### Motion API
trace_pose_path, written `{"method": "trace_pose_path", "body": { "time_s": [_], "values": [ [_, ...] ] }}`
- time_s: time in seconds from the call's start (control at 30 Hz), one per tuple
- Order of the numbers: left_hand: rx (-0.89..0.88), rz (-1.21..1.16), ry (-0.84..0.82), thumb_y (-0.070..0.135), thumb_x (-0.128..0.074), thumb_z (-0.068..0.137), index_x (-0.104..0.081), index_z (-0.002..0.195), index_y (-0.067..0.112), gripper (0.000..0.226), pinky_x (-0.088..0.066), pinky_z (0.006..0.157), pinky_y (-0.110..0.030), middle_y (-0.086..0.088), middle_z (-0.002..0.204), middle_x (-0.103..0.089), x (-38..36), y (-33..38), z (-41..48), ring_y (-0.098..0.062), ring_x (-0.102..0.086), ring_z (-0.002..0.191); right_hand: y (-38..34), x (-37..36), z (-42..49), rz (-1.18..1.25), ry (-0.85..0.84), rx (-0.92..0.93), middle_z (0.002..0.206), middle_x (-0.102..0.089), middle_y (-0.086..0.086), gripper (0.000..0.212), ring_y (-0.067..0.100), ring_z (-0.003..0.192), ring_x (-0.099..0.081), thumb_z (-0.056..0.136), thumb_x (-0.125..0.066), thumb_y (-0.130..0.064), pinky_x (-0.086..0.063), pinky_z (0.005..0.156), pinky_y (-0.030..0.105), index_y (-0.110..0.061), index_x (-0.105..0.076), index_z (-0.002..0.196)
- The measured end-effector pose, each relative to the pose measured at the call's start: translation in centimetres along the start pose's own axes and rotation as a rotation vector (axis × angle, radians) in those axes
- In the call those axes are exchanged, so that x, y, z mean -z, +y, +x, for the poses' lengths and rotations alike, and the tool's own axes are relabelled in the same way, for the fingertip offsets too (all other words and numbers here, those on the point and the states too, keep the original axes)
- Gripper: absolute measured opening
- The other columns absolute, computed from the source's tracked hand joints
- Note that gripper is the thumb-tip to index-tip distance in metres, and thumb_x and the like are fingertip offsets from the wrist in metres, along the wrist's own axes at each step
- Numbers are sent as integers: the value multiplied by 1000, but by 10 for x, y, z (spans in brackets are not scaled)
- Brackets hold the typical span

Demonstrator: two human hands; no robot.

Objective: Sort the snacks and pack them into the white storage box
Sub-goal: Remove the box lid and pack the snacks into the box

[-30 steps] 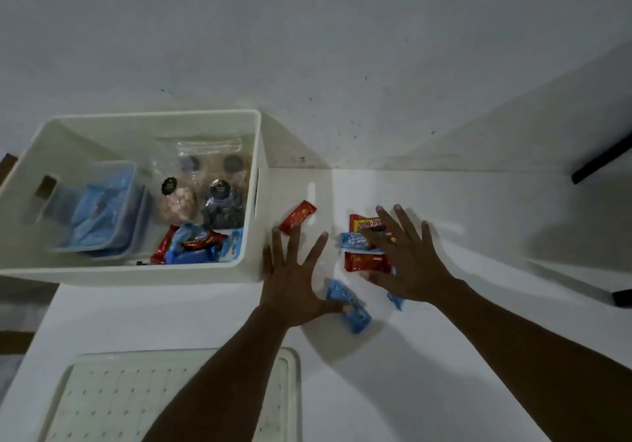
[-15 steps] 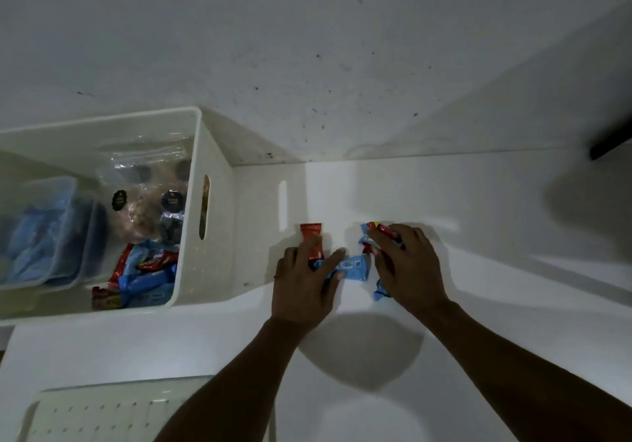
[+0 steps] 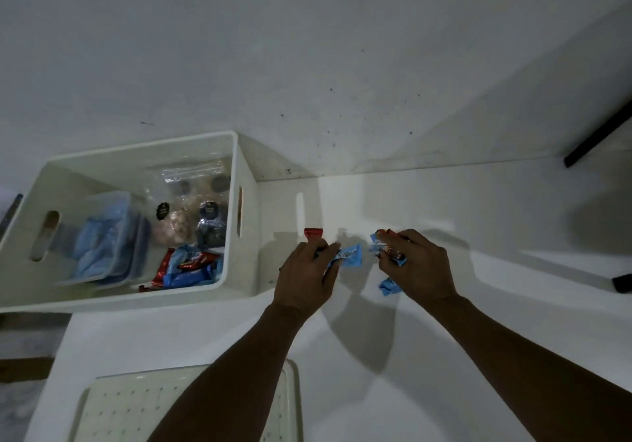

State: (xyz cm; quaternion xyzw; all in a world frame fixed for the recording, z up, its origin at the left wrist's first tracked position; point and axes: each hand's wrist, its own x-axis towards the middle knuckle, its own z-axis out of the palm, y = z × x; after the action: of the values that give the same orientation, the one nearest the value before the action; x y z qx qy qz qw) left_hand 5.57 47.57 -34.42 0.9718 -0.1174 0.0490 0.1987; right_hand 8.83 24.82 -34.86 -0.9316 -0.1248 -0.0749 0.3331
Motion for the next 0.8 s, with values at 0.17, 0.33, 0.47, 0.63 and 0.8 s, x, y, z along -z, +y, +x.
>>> {"method": "trace_pose_path", "body": {
  "time_s": [0.17, 0.33, 0.47, 0.63, 0.8],
  "values": [
    [-79, 58, 179, 37, -44, 96, -65, 126, 12, 44, -56, 62, -33, -9, 103, -66, 89, 8, 27, -23, -62, 84, -74, 39, 50, 11, 31, -30, 92, -70, 0, 39, 17, 75, -65, 77, -74, -24, -52, 67, 30, -28, -72, 115],
    [-98, 121, 289, 35, -48, 96, -65, 126, 14, 40, -49, 65, -30, -6, 102, -64, 186, -25, 21, -22, -59, 84, -170, 53, 93, 116, 47, 36, 97, -74, 1, 36, 18, 83, -68, 78, -73, -29, -56, 77, 40, -30, -73, 114],
    [18, 132, 202, 35, -53, 92, -68, 122, 18, 38, -47, 71, -31, -5, 104, -65, 230, -86, -16, -26, -62, 91, -243, 24, 100, 192, -12, 44, 97, -73, -5, 35, 15, 88, -68, 75, -71, -34, -55, 81, 40, -36, -73, 109],
    [194, 54, -4, 36, -58, 89, -71, 113, 24, 29, -49, 77, -32, -5, 103, -64, 237, -160, -64, -27, -63, 97, -308, -52, 84, 228, -82, -17, 104, -72, -5, 37, 18, 97, -68, 76, -69, -37, -55, 85, 40, -37, -71, 113],
    [287, -71, -121, 36, -62, 86, -66, 118, 30, 33, -47, 79, -28, 1, 114, -61, 226, -198, -74, -20, -60, 104, -338, -111, 74, 201, -137, -150, 113, -68, -1, 31, 20, 102, -65, 86, -63, -27, -50, 86, 31, -31, -69, 116]
  ]
}}
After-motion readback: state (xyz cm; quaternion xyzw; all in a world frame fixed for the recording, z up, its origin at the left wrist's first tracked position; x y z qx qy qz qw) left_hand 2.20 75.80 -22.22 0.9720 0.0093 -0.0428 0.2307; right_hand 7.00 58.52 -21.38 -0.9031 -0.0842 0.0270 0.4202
